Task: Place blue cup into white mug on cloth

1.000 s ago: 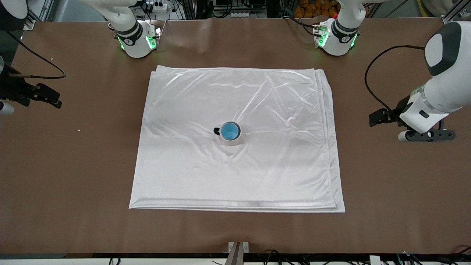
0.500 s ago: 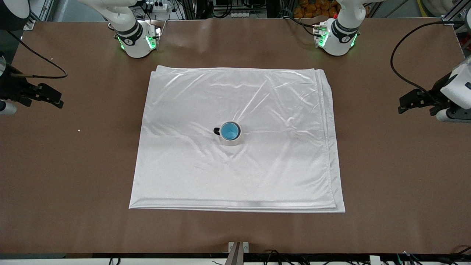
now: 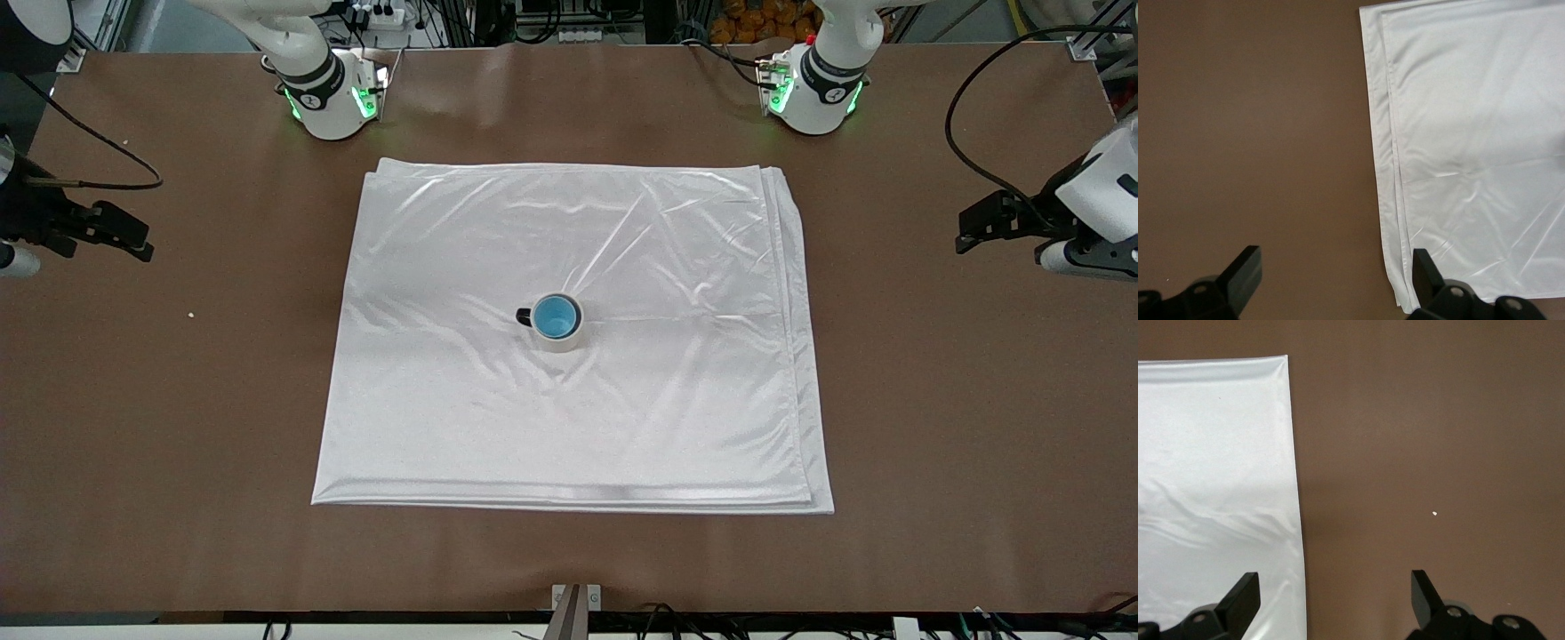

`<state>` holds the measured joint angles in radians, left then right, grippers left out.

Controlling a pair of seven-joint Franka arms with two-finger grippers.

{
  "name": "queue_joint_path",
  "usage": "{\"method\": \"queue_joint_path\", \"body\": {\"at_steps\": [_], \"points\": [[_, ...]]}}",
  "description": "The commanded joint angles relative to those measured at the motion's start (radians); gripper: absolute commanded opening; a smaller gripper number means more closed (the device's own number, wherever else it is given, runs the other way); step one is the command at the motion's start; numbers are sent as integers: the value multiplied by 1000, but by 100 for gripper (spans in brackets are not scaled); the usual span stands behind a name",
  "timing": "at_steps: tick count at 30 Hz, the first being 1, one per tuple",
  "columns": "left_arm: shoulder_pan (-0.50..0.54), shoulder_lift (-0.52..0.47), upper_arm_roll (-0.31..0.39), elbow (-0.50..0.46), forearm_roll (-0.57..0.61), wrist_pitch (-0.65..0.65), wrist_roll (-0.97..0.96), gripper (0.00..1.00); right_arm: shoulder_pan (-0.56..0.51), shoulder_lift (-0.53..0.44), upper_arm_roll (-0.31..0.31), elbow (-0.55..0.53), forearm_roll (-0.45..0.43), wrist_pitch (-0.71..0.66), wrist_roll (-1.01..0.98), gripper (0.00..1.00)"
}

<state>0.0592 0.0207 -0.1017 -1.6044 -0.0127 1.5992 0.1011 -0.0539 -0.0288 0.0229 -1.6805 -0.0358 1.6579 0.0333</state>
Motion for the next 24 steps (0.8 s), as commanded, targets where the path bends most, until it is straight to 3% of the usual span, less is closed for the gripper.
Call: {"method": "queue_joint_path", "body": {"at_steps": [1,6,14,24], "points": [[-12,-16,2,21,14,-39,-20,100,2,0,2,5,-4,-3,-3,100],[-18,-18,2,21,14,-48,-20,100,0,0,2,5,-4,-3,-3,100],[-47,-39,60,17,19,-50,-20,100,-3,1,2,5,-4,5,-4,100],[-47,-38,66,18,20,-39,-17,100,5,0,3,5,-4,3,3,100]]}}
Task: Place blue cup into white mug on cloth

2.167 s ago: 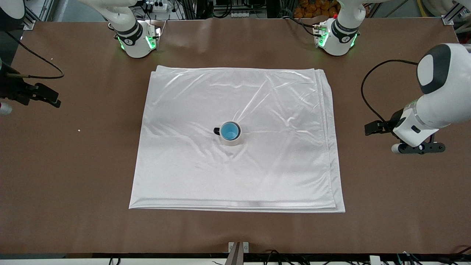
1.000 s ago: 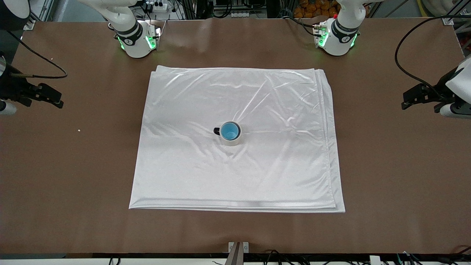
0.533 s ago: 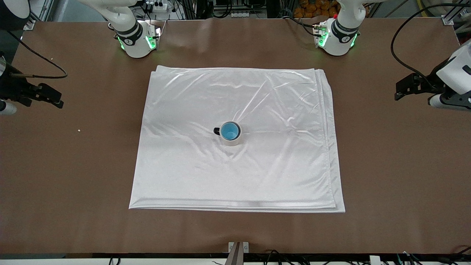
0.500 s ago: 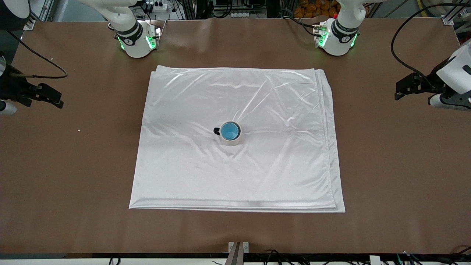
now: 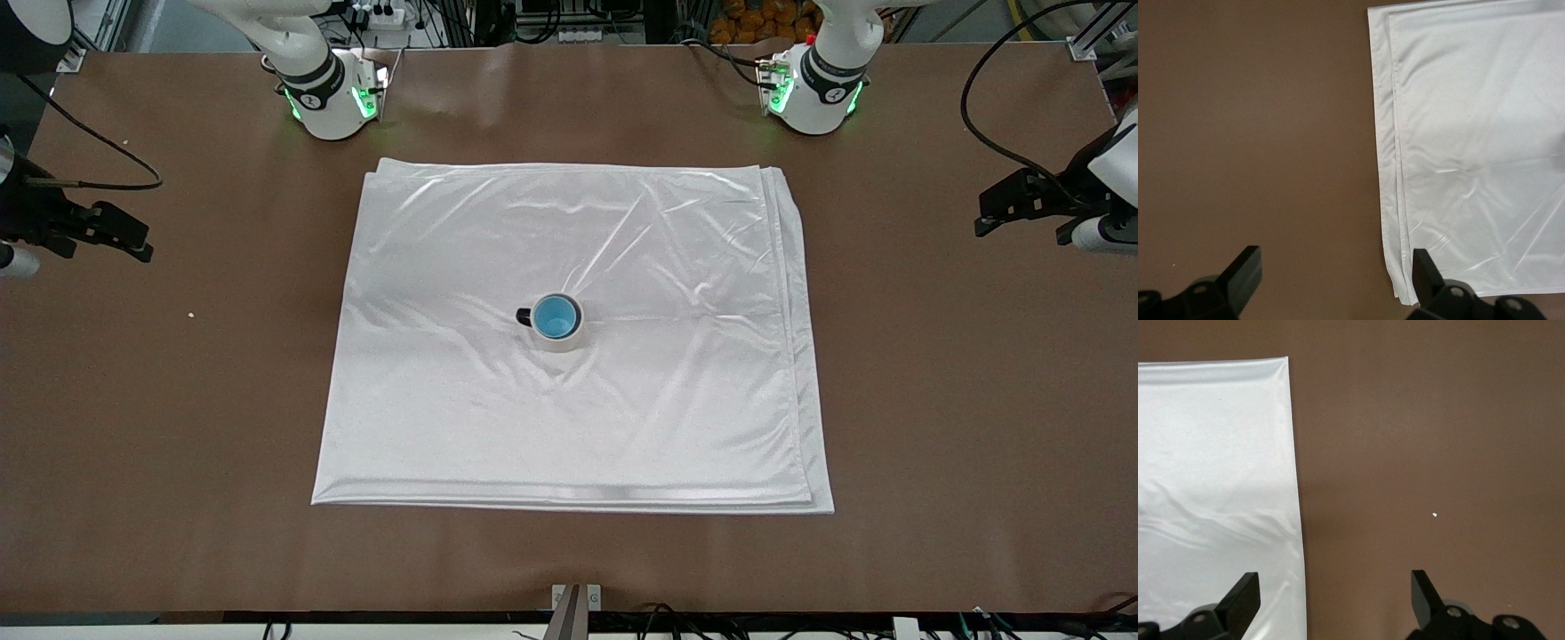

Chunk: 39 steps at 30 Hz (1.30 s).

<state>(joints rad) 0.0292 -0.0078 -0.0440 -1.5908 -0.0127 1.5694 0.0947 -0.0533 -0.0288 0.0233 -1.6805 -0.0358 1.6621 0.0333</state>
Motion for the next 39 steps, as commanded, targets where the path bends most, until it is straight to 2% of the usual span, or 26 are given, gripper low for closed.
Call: {"method": "queue_joint_path", "body": {"at_steps": [1,39], "points": [[-15,-8,9,5,20,-5,-10,100,4,0,3,5,-4,1,4,100],[-9,-6,-2,2,4,18,-18,100,41,-11,3,7,-4,-11,7,100]]}}
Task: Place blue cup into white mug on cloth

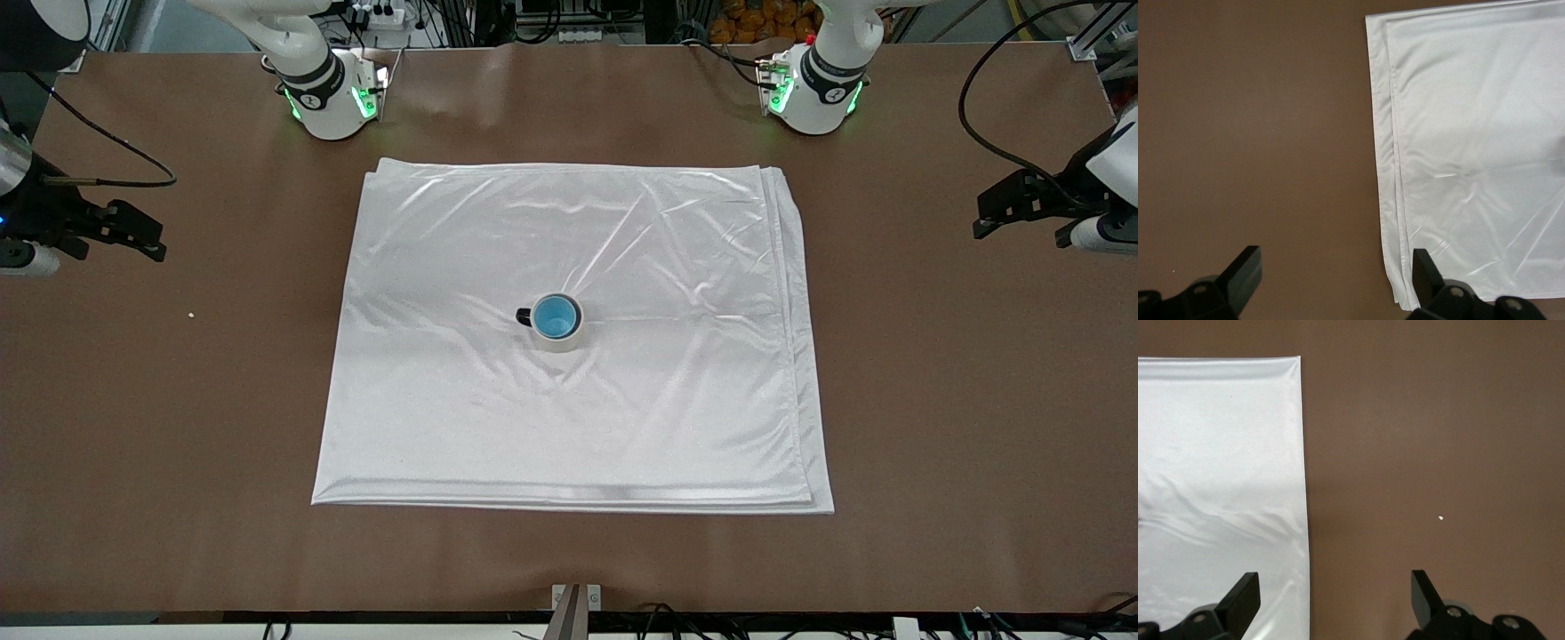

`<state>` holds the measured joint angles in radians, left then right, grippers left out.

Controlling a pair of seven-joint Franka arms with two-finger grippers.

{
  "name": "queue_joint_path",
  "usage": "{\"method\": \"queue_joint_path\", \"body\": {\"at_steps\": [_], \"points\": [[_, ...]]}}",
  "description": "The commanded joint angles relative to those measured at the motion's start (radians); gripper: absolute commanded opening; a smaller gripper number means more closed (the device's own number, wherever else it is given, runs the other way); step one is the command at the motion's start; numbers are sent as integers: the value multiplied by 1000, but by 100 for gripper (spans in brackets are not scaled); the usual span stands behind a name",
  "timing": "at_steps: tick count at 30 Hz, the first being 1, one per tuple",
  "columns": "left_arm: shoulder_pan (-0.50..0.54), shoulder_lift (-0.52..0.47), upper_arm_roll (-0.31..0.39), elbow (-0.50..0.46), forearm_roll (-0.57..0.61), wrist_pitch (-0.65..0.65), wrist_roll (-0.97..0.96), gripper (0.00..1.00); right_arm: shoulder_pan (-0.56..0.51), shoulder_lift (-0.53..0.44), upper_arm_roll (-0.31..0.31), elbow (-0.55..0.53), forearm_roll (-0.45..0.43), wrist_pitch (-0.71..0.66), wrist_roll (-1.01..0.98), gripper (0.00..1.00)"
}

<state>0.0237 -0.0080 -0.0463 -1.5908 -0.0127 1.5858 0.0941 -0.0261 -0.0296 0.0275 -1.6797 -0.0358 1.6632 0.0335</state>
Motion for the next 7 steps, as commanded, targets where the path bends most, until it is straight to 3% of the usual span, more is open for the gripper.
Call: {"method": "queue_joint_path", "body": {"at_steps": [1,7], "points": [[-4,-6,0,2,4,2,-17,100,14,-10,-1,6,-4,-13,6,100],[-5,-6,0,2,4,2,-19,100,11,-12,-3,3,-3,-23,0,100]]}}
